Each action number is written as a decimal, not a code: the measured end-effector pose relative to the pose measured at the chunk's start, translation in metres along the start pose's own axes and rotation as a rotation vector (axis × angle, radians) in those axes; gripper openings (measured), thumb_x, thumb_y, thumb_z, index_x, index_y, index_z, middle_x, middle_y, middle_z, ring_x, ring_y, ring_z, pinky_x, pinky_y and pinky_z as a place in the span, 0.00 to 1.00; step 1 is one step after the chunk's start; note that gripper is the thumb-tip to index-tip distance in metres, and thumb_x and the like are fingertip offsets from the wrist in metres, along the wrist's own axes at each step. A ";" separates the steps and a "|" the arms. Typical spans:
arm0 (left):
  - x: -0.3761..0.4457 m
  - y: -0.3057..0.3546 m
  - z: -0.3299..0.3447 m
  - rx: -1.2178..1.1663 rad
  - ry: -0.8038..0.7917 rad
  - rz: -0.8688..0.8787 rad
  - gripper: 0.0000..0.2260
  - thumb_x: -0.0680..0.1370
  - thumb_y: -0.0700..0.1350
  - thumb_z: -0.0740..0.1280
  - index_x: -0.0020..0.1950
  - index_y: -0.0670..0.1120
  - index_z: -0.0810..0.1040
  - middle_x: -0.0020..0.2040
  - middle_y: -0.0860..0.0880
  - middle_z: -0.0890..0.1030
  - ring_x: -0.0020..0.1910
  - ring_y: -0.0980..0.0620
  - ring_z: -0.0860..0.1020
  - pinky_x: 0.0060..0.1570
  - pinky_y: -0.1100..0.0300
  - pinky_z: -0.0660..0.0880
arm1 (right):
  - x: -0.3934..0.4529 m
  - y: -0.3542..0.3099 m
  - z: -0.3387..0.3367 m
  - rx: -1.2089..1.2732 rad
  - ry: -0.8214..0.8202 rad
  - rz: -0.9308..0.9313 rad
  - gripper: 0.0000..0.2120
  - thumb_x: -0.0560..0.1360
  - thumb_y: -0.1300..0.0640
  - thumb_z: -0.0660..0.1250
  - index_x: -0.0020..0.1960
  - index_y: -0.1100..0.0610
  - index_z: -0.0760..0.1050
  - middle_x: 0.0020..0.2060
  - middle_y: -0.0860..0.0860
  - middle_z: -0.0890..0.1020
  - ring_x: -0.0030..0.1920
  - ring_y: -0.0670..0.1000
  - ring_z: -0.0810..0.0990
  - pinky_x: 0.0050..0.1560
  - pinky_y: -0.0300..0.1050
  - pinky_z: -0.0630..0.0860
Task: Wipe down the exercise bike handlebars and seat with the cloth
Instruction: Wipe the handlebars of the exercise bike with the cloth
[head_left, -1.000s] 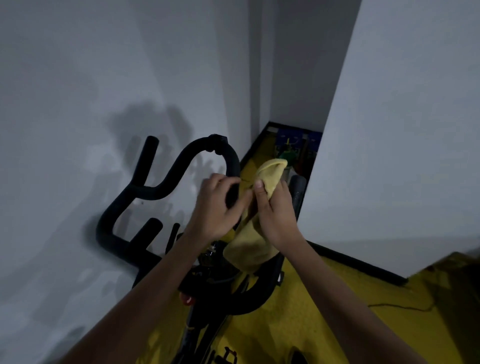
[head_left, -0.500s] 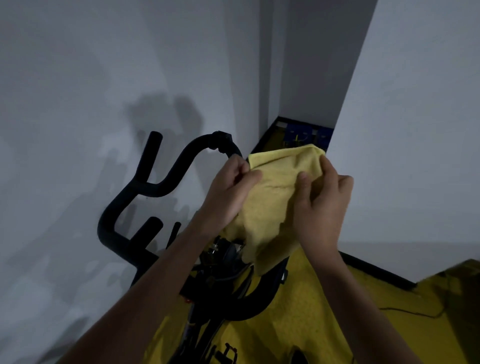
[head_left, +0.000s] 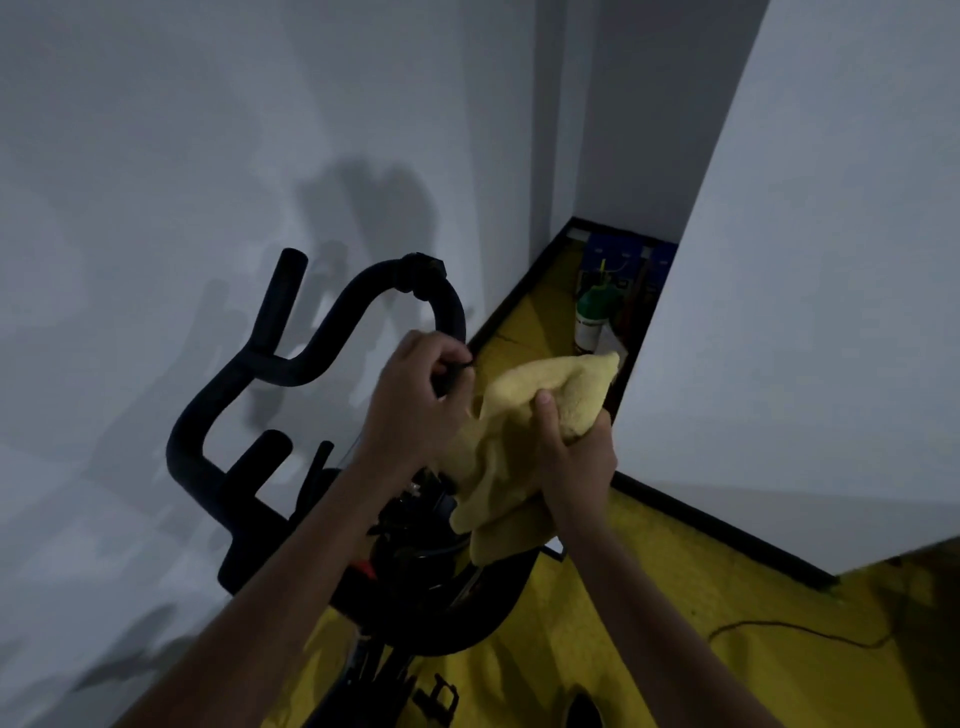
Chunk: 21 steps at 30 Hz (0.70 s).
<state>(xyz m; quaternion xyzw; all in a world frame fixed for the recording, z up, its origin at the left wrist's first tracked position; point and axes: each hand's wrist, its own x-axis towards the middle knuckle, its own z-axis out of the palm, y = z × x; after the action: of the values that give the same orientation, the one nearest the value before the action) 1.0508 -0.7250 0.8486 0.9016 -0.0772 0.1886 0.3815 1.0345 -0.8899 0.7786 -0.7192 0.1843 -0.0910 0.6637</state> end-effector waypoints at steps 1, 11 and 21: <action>-0.007 -0.007 -0.006 0.046 -0.012 -0.005 0.06 0.78 0.47 0.69 0.53 0.53 0.76 0.52 0.57 0.75 0.49 0.61 0.76 0.45 0.73 0.71 | 0.000 -0.001 0.003 -0.004 0.031 0.002 0.20 0.73 0.33 0.69 0.57 0.42 0.70 0.46 0.36 0.78 0.44 0.33 0.78 0.37 0.31 0.71; -0.066 -0.065 -0.047 0.353 -0.188 -0.082 0.10 0.78 0.63 0.65 0.48 0.59 0.71 0.39 0.60 0.77 0.36 0.61 0.77 0.32 0.62 0.72 | -0.030 0.010 0.005 -0.021 0.115 0.084 0.13 0.73 0.36 0.70 0.50 0.41 0.72 0.44 0.40 0.79 0.44 0.38 0.79 0.38 0.35 0.74; -0.082 -0.072 -0.052 0.129 -0.014 -0.176 0.22 0.80 0.52 0.67 0.29 0.47 0.63 0.23 0.52 0.66 0.22 0.54 0.66 0.26 0.61 0.60 | -0.066 0.029 0.011 -0.142 0.150 0.233 0.28 0.72 0.30 0.65 0.58 0.52 0.76 0.48 0.47 0.82 0.48 0.50 0.81 0.49 0.50 0.80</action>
<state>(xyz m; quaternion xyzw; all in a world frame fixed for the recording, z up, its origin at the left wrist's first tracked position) 0.9817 -0.6376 0.8016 0.9288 0.0121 0.1526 0.3375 0.9745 -0.8557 0.7562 -0.7293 0.3216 -0.0534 0.6016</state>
